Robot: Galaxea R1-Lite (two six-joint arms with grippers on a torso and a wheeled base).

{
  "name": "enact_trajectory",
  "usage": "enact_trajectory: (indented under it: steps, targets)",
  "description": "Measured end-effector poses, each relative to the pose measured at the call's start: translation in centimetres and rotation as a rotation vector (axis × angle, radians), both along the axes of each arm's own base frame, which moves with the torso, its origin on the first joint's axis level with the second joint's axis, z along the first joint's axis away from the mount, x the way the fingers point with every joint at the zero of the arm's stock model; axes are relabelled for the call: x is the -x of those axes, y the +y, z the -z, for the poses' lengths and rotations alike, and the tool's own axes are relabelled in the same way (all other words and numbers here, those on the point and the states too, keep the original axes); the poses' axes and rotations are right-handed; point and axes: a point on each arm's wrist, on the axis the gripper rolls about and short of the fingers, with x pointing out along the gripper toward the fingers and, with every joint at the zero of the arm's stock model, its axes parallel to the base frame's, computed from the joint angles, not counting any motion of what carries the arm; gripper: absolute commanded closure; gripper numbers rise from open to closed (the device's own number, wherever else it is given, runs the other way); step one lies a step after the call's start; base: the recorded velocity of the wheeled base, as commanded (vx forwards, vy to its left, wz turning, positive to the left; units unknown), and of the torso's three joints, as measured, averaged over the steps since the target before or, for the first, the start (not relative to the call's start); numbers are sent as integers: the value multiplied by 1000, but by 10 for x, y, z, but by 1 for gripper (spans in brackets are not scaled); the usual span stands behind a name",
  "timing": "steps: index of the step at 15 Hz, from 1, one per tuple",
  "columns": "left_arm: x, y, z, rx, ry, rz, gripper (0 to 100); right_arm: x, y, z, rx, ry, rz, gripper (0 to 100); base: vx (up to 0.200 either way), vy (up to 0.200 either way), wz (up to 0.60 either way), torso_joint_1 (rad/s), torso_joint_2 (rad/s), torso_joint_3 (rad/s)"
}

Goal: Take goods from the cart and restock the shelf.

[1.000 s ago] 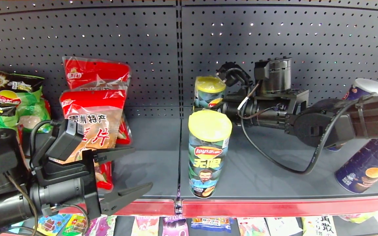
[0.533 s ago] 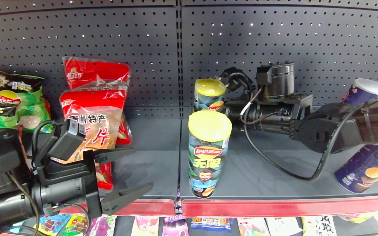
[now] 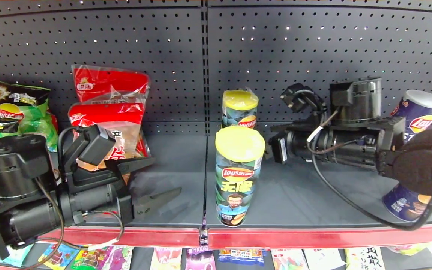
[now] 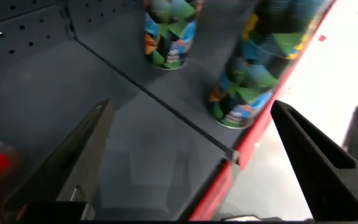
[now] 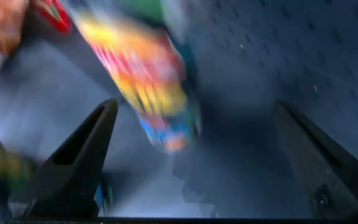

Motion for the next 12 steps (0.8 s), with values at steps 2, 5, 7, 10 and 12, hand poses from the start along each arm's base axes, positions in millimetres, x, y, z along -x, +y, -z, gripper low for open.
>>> enact_trajectory:
  steps: [2,5,7,10,12]
  targets:
    - [-10,-3,3,-29,-12,-38,0,18,-17,1,8,10,21,0,0,0,0,0,0,0]
    - [-22,-13,18,-104,-20,-9,0,59,-42,7,22,28,26,0,0,0,0,0,0,0]
    - [-28,-23,26,-126,-8,17,0,85,-57,10,22,25,25,0,0,0,0,0,0,0]
    - [-35,-43,33,-140,5,58,0,117,-76,8,1,-11,24,0,0,0,0,0,0,0]
    - [-38,-51,39,-155,18,59,0,129,-82,4,-15,-39,23,0,0,0,0,0,0,0]
